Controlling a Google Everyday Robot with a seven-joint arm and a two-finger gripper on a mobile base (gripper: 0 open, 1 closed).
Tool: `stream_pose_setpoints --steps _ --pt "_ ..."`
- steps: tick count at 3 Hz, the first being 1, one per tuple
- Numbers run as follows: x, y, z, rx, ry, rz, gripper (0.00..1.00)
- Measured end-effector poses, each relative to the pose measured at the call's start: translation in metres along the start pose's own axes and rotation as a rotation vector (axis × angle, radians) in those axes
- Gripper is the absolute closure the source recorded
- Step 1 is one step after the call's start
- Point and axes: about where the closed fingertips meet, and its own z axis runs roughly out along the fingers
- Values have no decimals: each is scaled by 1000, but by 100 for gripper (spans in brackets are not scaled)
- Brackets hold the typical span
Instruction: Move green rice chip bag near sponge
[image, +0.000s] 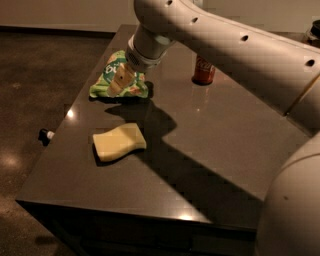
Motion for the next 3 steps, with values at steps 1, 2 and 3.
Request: stream_pose_setpoints --steps 1,2,3 --pt "-3 1 17 -11 32 -2 0" --pt "-10 6 25 -27 42 -11 14" --pt "-11 11 32 -41 58 -24 38"
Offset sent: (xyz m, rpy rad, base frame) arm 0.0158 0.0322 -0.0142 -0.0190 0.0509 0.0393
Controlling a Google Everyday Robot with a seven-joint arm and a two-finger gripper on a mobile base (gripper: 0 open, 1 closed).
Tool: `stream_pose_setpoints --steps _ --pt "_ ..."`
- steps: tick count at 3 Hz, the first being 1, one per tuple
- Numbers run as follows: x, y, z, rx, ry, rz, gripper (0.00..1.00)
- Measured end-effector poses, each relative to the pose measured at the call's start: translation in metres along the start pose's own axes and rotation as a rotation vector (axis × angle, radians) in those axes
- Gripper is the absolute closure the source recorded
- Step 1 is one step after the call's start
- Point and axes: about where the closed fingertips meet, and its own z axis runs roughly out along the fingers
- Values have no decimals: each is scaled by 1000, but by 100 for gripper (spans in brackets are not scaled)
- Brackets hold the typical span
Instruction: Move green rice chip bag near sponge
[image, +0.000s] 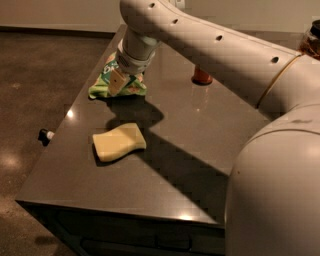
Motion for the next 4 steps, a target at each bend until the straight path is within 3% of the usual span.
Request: stream_pose_setpoints --steps 2,3,4 --pt "14 -6 -13 8 0 11 83" --pt "36 -16 -37 24 -19 40 100" --pt "60 -21 -64 29 -35 67 100"
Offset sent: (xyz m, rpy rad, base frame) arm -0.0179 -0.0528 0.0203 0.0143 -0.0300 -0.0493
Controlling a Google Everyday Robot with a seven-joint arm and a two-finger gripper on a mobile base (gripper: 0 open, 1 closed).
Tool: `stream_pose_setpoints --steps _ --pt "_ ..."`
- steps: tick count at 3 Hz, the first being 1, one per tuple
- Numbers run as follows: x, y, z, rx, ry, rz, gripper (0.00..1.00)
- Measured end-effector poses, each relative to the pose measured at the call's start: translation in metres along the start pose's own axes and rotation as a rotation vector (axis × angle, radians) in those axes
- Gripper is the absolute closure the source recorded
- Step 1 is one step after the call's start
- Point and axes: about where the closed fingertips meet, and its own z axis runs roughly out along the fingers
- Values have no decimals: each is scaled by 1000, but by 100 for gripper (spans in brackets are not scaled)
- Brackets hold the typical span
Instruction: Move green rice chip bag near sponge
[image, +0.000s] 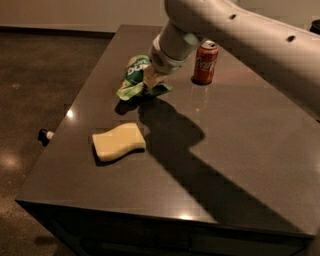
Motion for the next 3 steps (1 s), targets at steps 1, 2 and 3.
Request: stream_pose_setpoints --steps 1,2,3 --pt "27 2 -29 -13 -7 9 100" --pt "49 17 -51 -48 -10 -16 100" --pt "63 35 -63 -90 -10 -50 90"
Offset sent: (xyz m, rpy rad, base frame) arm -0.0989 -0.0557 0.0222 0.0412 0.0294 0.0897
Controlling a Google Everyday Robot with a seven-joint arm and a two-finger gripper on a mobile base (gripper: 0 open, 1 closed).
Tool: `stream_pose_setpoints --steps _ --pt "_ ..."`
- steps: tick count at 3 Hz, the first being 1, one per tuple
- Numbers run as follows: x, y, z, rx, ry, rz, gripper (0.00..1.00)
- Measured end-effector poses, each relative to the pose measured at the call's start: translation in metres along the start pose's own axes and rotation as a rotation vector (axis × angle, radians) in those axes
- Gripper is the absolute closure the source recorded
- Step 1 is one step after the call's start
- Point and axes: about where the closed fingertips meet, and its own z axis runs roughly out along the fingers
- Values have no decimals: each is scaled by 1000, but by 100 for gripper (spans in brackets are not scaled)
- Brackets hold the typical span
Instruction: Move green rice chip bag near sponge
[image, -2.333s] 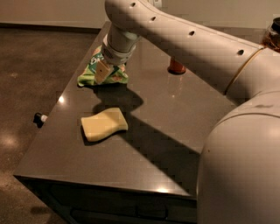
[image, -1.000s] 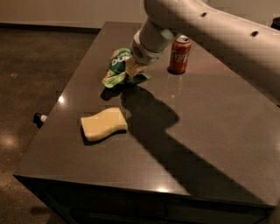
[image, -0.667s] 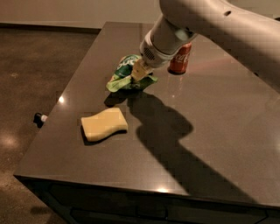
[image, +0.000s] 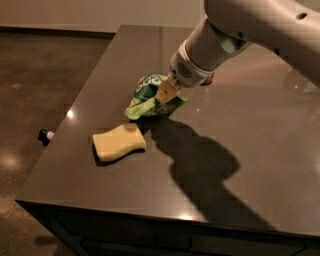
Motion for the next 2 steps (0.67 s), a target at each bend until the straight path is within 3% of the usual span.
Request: stream_pose_setpoints --steps 2 --pt "13 33 -11 -87 0 -59 44"
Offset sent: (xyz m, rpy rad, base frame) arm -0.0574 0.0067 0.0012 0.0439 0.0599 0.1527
